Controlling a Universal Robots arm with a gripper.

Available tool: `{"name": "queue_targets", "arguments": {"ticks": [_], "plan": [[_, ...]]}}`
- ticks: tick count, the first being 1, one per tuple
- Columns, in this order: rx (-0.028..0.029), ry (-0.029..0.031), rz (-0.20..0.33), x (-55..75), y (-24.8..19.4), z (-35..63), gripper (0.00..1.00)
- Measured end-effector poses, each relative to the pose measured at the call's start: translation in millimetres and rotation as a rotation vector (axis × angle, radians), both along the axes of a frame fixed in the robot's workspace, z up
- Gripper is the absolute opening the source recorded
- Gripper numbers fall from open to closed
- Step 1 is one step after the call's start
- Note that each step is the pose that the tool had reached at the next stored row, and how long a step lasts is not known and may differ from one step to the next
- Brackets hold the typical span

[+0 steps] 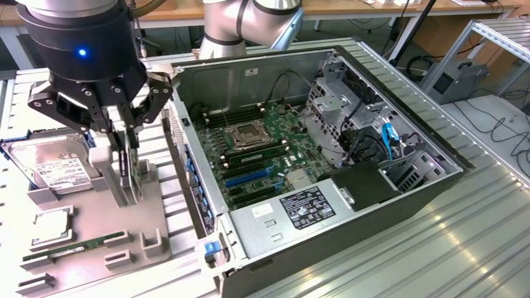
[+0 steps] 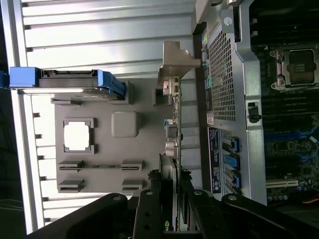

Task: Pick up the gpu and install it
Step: 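Pick up the gpu and move the gpu toward the slot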

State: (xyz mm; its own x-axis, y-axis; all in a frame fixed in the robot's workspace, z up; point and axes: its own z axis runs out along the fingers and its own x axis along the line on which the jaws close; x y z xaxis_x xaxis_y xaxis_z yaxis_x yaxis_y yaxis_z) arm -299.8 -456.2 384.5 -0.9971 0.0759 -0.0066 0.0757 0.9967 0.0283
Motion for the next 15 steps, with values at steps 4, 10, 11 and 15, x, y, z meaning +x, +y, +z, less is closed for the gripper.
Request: {"name": "queue_targets", "arguments": {"ticks": [4, 10, 11, 15], "plan": [[-0.0001, 0.0001, 0.0, 0.0, 0.0, 4.0, 0.26], [0.0, -0.0001, 0.0, 0.0, 0.0, 8.7, 0.26], [0.0, 0.0, 0.0, 0.0, 0.0, 9.6, 0.26], [0.0, -0.0001, 0.0, 0.0, 0.0, 13.1, 0.26]]}}
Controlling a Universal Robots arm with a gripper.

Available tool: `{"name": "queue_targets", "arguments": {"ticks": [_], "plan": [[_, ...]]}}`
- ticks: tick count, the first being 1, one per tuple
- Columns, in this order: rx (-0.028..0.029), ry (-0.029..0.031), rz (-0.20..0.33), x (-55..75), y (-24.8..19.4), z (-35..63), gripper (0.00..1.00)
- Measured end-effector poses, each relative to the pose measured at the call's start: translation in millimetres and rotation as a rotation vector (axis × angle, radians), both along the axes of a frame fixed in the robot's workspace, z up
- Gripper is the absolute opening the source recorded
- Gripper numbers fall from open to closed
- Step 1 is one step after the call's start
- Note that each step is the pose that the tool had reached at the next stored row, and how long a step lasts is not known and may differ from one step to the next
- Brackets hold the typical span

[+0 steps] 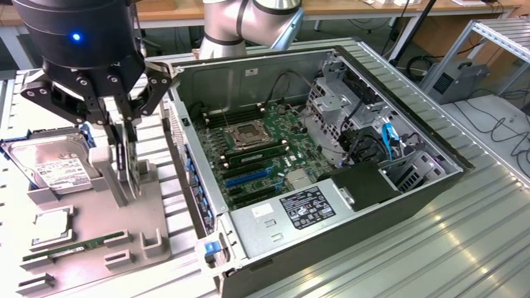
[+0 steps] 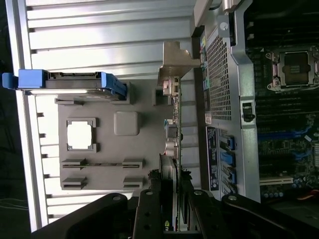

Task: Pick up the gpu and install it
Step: 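Pick up the gpu and move the gpu toward the slot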

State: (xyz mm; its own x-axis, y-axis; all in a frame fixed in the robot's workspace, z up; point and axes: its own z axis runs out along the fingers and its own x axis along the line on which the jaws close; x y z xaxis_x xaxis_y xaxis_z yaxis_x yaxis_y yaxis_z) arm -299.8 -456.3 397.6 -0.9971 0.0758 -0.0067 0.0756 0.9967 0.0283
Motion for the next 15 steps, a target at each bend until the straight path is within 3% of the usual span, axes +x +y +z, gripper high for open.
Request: {"name": "queue_targets", "arguments": {"ticks": [15], "plan": [[0.0, 0.0, 0.0, 0.0, 0.0, 13.1, 0.26]]}}
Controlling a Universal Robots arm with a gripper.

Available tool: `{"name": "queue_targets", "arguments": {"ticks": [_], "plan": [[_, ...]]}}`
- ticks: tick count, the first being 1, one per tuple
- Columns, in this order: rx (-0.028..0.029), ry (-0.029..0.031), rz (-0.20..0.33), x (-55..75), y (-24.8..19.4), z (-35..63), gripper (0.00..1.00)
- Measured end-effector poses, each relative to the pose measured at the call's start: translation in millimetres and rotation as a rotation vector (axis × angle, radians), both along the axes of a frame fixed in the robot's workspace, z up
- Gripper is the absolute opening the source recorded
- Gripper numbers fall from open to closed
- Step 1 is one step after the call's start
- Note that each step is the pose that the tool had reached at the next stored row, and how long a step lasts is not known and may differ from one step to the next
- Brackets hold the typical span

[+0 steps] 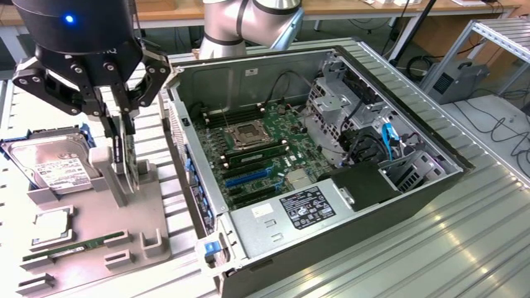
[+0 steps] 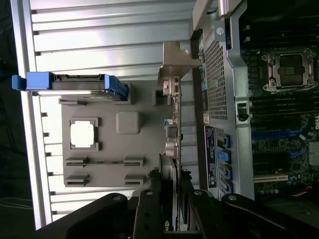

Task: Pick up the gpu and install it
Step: 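Pick up the gpu and move the gpu toward the slot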

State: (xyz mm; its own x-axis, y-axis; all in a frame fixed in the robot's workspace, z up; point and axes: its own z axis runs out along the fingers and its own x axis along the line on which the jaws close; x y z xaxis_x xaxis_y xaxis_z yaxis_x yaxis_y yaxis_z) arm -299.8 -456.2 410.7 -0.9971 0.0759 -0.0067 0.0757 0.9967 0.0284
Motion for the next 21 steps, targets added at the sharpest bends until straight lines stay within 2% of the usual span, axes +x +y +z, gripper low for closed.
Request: {"name": "queue_targets", "arguments": {"ticks": [21], "plan": [[0.0, 0.0, 0.0, 0.0, 0.0, 16.4, 0.26]]}}
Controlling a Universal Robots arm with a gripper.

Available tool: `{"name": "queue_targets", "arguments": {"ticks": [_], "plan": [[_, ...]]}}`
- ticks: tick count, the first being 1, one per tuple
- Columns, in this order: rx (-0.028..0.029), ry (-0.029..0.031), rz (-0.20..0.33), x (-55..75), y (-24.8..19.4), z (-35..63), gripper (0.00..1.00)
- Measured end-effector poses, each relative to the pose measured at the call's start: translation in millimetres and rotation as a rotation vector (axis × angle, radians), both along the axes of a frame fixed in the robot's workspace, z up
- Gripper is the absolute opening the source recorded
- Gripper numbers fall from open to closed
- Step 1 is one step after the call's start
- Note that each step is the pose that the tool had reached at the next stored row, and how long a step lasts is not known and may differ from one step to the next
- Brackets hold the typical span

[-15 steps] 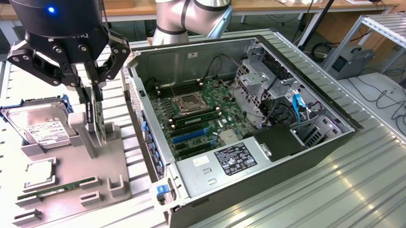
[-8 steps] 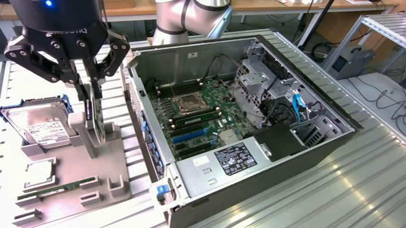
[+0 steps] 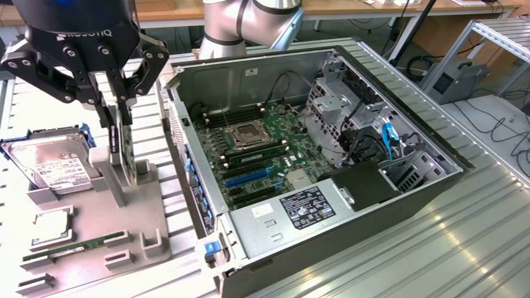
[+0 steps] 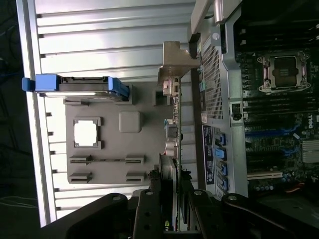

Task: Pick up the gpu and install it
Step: 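Pick up the gpu and move the gpu toward the slot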

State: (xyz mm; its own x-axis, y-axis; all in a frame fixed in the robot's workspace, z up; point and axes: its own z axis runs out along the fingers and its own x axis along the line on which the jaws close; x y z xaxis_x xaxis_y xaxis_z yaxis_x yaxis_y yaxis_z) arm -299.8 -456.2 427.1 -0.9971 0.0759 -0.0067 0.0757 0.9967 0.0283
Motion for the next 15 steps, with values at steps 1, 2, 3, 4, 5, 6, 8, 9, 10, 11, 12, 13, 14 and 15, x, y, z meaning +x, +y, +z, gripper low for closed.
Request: {"name": "queue_targets", "arguments": {"ticks": [1, 2, 3, 4, 5, 6, 8, 9, 10, 11, 12, 13, 14, 15], "plan": [[0.0, 0.0, 0.0, 0.0, 0.0, 0.7, 0.26], [0.0, 0.0, 0.0, 0.0, 0.0, 1.4, 0.26], [0.0, 0.0, 0.0, 0.0, 0.0, 2.1, 0.26], [0.0, 0.0, 0.0, 0.0, 0.0, 2.8, 0.26], [-0.0001, 0.0001, 0.0, 0.0, 0.0, 3.5, 0.26], [0.0, 0.0, 0.0, 0.0, 0.0, 4.1, 0.26], [0.0, 0.0, 0.0, 0.0, 0.0, 5.8, 0.26], [0.0, 0.0001, 0.0, 0.0, 0.0, 6.8, 0.26], [0.0, 0.0, 0.0, 0.0, 0.0, 7.5, 0.26], [-0.0001, 0.0001, 0.0, 0.0, 0.0, 8.3, 0.26], [-0.0001, 0.0001, 0.0, 0.0, 0.0, 9.2, 0.26], [0.0, 0.0001, 0.0, 0.0, 0.0, 9.8, 0.26], [0.0, 0.0, 0.0, 0.0, 0.0, 10.6, 0.26], [0.0, 0.0, 0.0, 0.0, 0.0, 11.3, 0.26]]}}
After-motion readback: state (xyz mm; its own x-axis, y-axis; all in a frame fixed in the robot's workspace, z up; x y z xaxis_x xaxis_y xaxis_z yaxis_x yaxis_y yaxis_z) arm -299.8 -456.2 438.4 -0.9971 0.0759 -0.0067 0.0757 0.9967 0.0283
